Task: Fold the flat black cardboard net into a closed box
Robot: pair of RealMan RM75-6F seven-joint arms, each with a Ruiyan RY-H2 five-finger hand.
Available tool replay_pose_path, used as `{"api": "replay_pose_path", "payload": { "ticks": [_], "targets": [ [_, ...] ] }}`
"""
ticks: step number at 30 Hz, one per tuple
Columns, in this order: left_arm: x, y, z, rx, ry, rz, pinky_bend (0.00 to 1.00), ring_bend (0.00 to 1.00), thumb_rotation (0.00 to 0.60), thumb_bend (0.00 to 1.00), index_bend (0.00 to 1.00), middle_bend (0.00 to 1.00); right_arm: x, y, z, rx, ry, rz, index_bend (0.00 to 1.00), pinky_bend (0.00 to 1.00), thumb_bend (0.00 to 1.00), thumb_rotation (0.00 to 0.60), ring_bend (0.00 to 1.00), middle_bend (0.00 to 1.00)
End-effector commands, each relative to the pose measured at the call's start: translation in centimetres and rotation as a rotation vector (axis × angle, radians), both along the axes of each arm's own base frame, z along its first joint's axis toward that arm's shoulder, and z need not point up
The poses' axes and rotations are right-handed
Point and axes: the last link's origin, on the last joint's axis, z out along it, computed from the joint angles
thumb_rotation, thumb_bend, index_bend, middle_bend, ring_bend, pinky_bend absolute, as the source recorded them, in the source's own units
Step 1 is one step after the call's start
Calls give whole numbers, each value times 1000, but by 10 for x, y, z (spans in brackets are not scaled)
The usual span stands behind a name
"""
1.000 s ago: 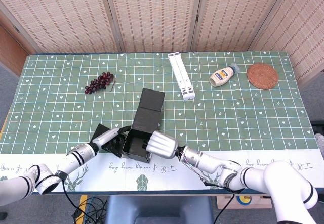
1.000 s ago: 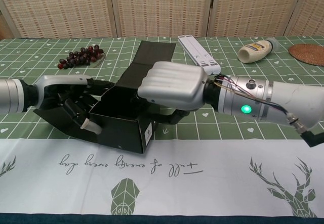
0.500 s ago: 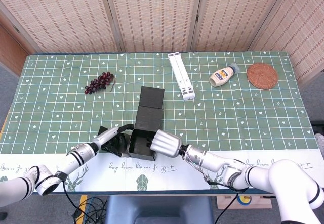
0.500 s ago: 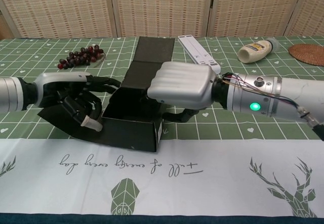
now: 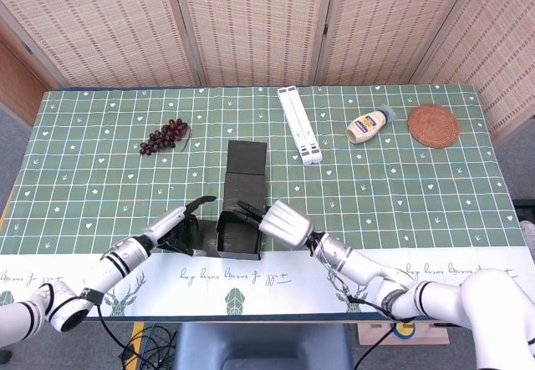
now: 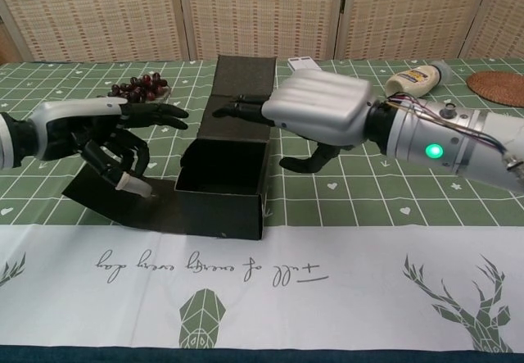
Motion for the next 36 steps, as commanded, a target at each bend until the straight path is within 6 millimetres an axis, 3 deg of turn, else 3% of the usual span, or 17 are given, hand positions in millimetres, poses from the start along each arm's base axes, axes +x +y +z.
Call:
{"api": "replay_pose_path", "payload": {
  "ticks": [1,7,15,18,25,36],
  "targets": [
    [-1,-2,10,27,-12,3,691,557,600,93,58,73,-16,2,15,15,-50,-111,0,1000,398,600,700,95],
    [-5,-6,27,58,-20,15,691,556,600,94,58,73,-44,16,20,117,-113,-357,0,1000,370,600,700,119],
    [-8,-13,34,64,-28,26,691,556,600,94,59,73,-46,34,5,313,-291,-641,0,1000,71,600,700,116],
    [-8,-15,36,70,-35,28,691,556,600,94,59,73,-40,39,-1,400,-375,-762,0,1000,3,600,700,87],
    [-9,-19,38,79,-53,26,691,556,600,94,59,73,-21,43,-15,517,-552,-953,0,1000,0,600,700,45],
    [-8,-18,44,97,-69,16,691,556,600,94,59,73,4,44,-40,556,-646,-1040,0,1000,0,600,700,34]
  ]
}}
